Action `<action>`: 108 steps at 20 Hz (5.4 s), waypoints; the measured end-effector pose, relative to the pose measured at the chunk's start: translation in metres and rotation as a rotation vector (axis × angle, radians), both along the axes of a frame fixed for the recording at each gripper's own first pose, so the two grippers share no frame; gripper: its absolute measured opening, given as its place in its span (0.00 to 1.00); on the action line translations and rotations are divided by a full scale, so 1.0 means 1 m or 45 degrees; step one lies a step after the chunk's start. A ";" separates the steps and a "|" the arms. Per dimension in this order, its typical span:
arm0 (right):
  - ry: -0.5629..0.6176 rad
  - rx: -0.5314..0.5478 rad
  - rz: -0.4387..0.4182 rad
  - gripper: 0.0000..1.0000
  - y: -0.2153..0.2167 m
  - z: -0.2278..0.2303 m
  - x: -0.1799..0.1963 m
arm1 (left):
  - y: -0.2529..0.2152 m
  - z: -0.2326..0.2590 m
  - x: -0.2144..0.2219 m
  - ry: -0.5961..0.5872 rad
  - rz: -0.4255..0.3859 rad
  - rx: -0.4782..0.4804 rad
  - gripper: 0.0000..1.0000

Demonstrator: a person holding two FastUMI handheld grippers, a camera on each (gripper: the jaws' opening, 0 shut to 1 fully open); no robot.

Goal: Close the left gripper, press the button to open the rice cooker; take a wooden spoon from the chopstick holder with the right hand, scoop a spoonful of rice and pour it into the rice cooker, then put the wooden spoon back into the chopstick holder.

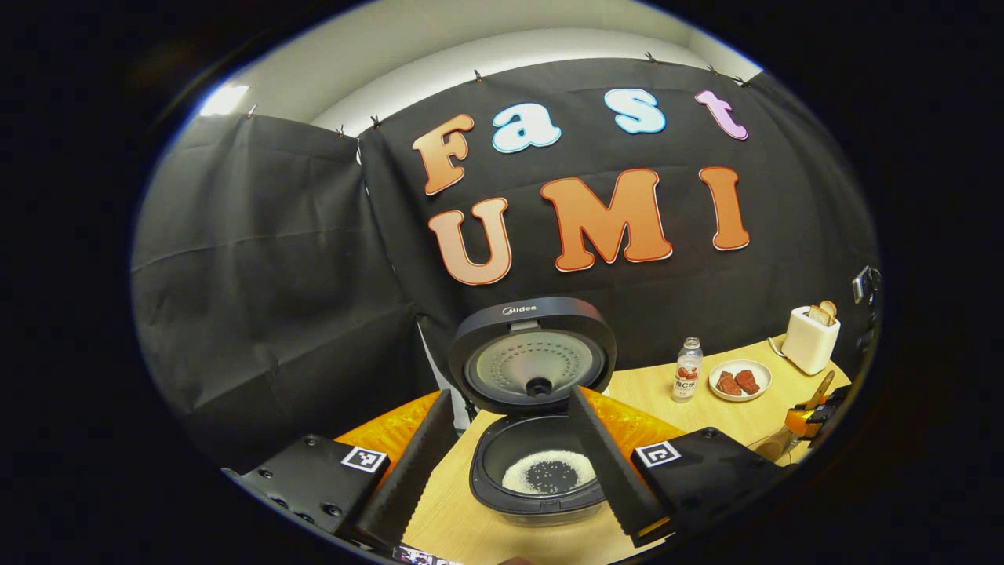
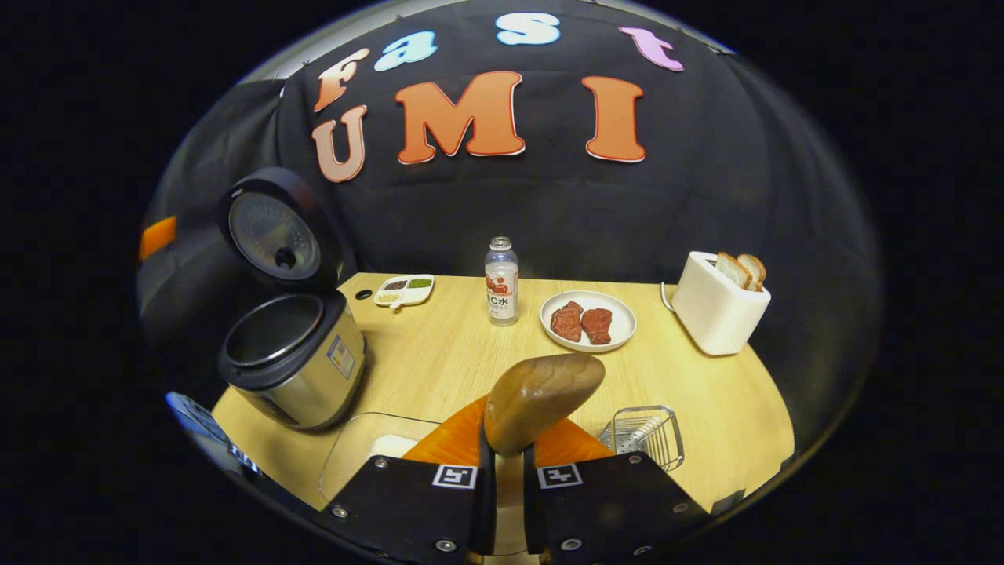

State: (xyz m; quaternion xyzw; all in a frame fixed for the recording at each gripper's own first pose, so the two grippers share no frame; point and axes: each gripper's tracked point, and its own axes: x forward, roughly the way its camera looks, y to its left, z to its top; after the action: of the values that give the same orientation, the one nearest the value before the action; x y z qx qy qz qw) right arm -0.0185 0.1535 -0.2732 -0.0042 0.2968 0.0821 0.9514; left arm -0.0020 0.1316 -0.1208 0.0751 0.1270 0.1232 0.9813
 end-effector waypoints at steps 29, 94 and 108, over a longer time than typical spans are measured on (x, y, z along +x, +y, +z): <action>0.221 0.451 -0.209 0.10 0.044 -0.082 -0.029 | 0.025 -0.037 -0.004 0.125 0.061 -0.016 0.99; 0.751 1.970 -0.226 0.09 0.145 0.079 0.063 | 0.087 0.018 -0.049 -0.100 0.265 0.022 0.99; 0.714 1.683 -0.114 0.09 0.240 0.079 0.114 | 0.170 0.046 -0.151 -0.131 0.608 0.120 0.95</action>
State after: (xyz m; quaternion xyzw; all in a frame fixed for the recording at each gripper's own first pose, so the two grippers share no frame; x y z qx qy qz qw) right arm 0.0950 0.3936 -0.1939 0.6059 0.4182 0.2033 0.6455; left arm -0.1527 0.3015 -0.0751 0.0823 0.0853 0.3611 0.9250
